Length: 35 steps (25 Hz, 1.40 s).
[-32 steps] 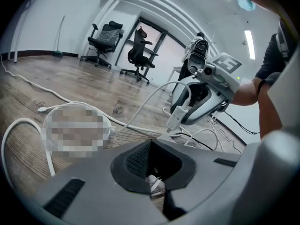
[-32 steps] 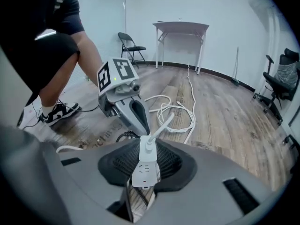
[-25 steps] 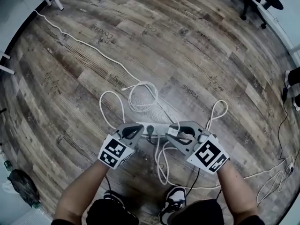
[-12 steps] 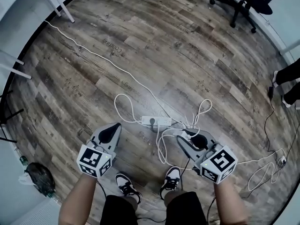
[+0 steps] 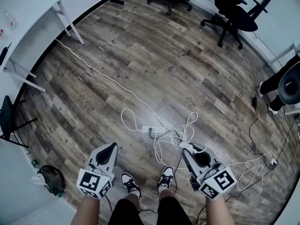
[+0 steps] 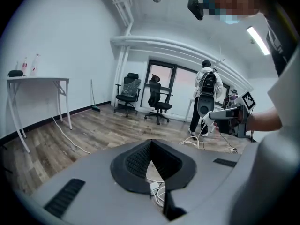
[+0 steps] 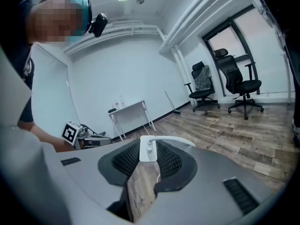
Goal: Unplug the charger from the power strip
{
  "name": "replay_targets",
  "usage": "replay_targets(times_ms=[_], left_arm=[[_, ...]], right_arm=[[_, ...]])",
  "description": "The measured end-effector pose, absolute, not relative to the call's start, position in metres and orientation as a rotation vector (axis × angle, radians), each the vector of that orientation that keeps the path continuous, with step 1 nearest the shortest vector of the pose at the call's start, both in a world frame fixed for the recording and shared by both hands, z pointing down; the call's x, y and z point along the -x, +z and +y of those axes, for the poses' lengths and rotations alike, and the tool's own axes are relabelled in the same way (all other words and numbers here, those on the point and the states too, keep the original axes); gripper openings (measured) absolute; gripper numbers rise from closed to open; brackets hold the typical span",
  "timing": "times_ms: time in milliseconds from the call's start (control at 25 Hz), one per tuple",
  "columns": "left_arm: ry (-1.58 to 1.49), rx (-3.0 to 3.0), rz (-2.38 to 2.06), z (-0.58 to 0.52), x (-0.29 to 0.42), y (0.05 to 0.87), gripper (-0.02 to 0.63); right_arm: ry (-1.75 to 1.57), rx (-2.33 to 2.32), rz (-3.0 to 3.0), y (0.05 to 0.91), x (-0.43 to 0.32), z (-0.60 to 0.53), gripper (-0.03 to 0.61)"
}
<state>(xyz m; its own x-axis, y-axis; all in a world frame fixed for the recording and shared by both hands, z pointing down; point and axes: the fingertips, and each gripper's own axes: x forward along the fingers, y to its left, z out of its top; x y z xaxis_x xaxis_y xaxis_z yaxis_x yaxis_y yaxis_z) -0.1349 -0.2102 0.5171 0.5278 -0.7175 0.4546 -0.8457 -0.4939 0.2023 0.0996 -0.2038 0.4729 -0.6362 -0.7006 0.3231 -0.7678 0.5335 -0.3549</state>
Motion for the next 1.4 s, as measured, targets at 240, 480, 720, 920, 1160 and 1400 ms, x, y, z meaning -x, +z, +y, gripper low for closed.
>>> replay_targets(times_ms=[240, 480, 720, 920, 1160, 1400], left_arm=[[0.301, -2.337, -1.376, -0.205, 0.140, 0.387, 0.018], [0.243, -2.404, -1.445, -0.189, 0.147, 0.281, 0.018], [0.242, -2.454, -1.460, -0.167, 0.144, 0.206, 0.018], [0.166, -2.492, -1.473, -0.150, 0.147, 0.150, 0.018], [0.149, -2.538, -1.454, -0.130, 0.133, 0.089, 0.018], [0.087, -2.550, -1.520, -0.111, 0.144, 0.045, 0.018]], right_arm=[[0.643, -1.294, -2.660, 0.350, -0.096, -0.200, 0.106], [0.481, -1.385, -2.694, 0.252, -0.103, -0.191, 0.106], [0.398, -1.420, -2.739, 0.167, -0.104, -0.176, 0.106], [0.292, -1.438, -2.777, 0.104, -0.088, -0.161, 0.107], [0.189, -1.428, -2.794, 0.040, -0.081, -0.144, 0.107], [0.086, -1.401, -2.837, -0.016, -0.062, -0.126, 0.107]])
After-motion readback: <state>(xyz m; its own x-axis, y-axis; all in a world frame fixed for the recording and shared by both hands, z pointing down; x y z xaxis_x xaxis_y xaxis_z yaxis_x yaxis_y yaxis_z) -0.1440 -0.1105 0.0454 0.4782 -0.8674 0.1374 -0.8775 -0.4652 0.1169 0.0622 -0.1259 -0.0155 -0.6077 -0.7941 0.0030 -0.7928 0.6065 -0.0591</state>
